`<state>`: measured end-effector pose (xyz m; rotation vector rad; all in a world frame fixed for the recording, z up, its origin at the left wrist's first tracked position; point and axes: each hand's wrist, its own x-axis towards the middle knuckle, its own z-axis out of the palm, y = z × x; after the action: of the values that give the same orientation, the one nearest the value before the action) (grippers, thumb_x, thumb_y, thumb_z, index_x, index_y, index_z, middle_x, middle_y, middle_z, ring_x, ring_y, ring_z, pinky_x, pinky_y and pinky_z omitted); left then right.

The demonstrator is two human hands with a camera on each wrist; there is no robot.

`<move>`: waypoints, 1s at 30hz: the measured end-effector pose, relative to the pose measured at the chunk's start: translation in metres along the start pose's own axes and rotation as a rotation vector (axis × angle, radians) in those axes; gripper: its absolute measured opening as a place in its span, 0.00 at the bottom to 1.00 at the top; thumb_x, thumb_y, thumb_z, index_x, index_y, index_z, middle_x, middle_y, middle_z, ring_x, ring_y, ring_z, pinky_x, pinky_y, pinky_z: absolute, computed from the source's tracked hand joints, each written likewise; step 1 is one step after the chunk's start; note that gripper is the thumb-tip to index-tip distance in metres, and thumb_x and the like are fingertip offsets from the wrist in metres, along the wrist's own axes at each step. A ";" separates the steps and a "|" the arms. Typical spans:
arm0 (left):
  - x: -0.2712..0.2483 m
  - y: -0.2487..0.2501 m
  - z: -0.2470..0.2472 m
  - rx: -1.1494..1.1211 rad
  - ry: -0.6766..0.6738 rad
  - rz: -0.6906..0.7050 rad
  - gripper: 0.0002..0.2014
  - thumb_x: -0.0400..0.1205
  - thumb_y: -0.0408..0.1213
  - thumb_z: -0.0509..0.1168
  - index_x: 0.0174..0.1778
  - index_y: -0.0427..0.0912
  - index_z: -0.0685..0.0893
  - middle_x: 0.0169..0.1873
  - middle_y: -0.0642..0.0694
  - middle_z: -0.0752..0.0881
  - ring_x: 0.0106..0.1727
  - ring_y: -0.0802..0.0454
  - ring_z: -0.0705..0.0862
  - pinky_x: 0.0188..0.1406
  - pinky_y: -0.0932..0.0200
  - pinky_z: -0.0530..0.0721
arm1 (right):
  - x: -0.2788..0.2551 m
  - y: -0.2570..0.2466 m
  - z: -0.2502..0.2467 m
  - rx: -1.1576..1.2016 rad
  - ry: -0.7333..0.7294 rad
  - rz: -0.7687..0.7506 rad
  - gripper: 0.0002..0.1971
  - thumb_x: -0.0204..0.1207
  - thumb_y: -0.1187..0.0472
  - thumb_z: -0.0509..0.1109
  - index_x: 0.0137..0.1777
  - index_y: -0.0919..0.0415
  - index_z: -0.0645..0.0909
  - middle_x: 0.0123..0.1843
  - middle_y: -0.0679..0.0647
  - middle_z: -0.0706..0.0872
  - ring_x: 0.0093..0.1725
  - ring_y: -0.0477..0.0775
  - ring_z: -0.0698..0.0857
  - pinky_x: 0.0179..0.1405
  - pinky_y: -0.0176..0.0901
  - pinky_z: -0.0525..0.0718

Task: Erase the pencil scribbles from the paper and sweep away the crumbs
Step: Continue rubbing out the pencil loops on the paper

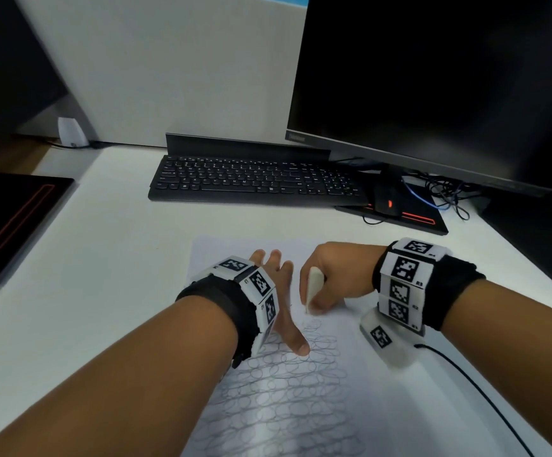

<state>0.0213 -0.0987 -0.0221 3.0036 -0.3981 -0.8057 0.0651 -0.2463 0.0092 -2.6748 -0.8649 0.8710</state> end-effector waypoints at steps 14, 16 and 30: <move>-0.001 -0.001 -0.001 0.010 -0.019 -0.012 0.67 0.63 0.72 0.74 0.87 0.46 0.41 0.86 0.42 0.39 0.85 0.37 0.37 0.82 0.33 0.49 | -0.006 0.007 0.003 0.052 -0.026 -0.025 0.05 0.67 0.59 0.80 0.41 0.50 0.89 0.41 0.49 0.92 0.44 0.49 0.90 0.52 0.50 0.89; -0.002 0.000 -0.002 0.015 -0.018 -0.012 0.67 0.63 0.72 0.74 0.87 0.46 0.42 0.86 0.43 0.39 0.86 0.38 0.38 0.82 0.33 0.50 | -0.006 0.006 0.003 0.025 -0.072 -0.024 0.05 0.67 0.58 0.81 0.41 0.49 0.89 0.42 0.49 0.92 0.44 0.49 0.90 0.52 0.48 0.89; -0.001 0.000 -0.002 0.017 -0.012 -0.009 0.67 0.63 0.72 0.73 0.86 0.45 0.41 0.86 0.42 0.38 0.85 0.38 0.37 0.82 0.32 0.49 | -0.012 0.017 0.001 0.053 0.088 0.025 0.04 0.67 0.60 0.80 0.40 0.51 0.89 0.40 0.46 0.91 0.41 0.43 0.89 0.45 0.41 0.87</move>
<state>0.0209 -0.0985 -0.0201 3.0193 -0.3938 -0.8256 0.0645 -0.2670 0.0084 -2.6613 -0.7790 0.7645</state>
